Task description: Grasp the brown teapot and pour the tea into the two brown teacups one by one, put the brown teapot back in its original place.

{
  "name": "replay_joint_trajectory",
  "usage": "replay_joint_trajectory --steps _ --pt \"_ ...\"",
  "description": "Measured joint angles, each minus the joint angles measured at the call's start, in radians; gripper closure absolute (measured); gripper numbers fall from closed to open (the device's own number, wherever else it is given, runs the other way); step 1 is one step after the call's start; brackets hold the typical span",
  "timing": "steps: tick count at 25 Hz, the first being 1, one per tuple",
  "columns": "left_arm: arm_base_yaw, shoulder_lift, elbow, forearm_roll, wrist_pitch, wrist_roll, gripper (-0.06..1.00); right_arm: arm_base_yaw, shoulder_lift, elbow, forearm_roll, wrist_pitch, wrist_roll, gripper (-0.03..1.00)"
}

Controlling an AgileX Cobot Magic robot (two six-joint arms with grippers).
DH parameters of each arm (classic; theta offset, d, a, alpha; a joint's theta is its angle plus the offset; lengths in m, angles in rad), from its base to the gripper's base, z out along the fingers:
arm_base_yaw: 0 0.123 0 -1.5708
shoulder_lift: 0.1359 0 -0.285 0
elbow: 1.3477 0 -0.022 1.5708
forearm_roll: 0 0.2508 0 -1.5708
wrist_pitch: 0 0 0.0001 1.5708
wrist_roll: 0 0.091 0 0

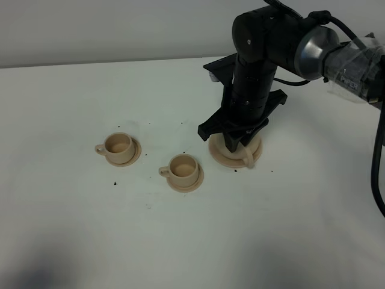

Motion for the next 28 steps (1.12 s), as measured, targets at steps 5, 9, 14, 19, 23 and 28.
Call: replay_joint_trajectory --steps 5,9,14,19,23,28 --pt "0.000 0.000 0.000 0.000 0.000 0.000 0.58 -0.049 0.006 0.000 0.012 0.000 0.031 0.69" --pt "0.000 0.000 0.000 0.000 0.000 0.000 0.58 -0.064 0.033 0.000 0.024 0.000 0.041 0.69" --pt "0.000 0.000 0.000 0.000 0.000 0.001 0.58 -0.064 0.050 0.000 0.033 0.000 0.044 0.69" --pt "0.000 0.000 0.000 0.000 0.000 0.001 0.58 -0.064 0.059 0.000 0.045 0.003 0.041 0.69" --pt "0.000 0.000 0.000 0.000 0.000 0.001 0.58 -0.064 0.072 0.000 0.043 0.013 0.041 0.69" --pt "0.000 0.000 0.000 0.000 0.000 0.001 0.58 -0.064 0.082 0.000 0.034 0.017 0.041 0.69"
